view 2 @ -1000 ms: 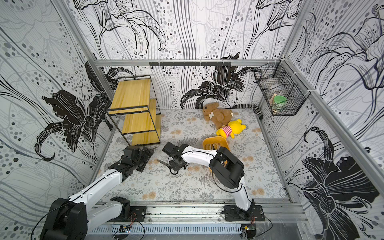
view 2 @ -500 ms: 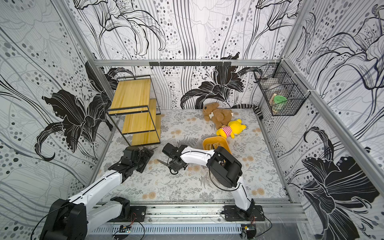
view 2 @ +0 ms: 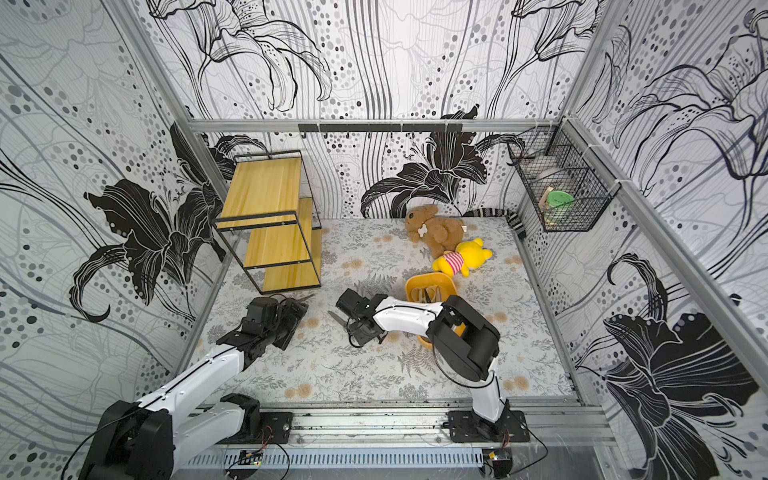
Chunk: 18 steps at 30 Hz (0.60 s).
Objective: Put the scissors into the storage box
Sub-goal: Pick up the scissors from the center of the board.
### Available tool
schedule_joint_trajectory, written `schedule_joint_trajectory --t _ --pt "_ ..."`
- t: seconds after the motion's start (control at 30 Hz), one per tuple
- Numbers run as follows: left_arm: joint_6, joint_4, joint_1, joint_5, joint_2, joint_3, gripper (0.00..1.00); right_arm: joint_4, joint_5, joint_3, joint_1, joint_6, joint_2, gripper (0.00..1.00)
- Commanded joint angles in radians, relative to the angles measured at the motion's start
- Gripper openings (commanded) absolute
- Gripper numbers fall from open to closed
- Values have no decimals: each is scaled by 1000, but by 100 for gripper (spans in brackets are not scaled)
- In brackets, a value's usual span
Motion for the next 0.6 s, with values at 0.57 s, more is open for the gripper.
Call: schedule_joint_trajectory --t 0.57 --pt "-89 171 -254 12 142 4 97 -83 78 -277 -364 93 -541 0"
